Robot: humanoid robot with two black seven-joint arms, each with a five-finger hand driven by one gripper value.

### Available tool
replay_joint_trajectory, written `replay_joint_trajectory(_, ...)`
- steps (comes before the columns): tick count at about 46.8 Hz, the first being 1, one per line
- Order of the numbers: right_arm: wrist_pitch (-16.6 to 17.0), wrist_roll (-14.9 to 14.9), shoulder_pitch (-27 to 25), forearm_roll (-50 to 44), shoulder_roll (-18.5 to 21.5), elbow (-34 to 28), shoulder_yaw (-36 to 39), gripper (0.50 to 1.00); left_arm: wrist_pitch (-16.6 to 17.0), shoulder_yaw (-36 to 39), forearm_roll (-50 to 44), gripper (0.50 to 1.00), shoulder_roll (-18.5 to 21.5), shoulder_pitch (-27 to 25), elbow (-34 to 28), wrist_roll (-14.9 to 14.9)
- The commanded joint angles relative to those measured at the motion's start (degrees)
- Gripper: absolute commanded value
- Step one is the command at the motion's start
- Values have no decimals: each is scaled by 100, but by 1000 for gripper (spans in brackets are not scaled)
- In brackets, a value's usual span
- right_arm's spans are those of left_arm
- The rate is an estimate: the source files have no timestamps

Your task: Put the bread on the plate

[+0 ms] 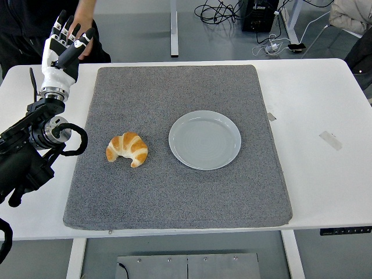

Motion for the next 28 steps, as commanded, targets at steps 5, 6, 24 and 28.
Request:
replay_joint_trajectory(5,0,0,0,0,0,0,-1,1000,52,1,1,980,-9,1,0,0)
replay_joint_trajectory(6,0,0,0,0,0,0,-1,1000,61,-8,-7,980,-9,1,0,0)
replay_joint_trajectory(24,0,0,0,0,0,0,-1,1000,8,-25,-69,980,-9,19,0,0)
replay_joint_trajectory(28,0,0,0,0,0,0,-1,1000,8,-34,-87,980,-9,19,0,0)
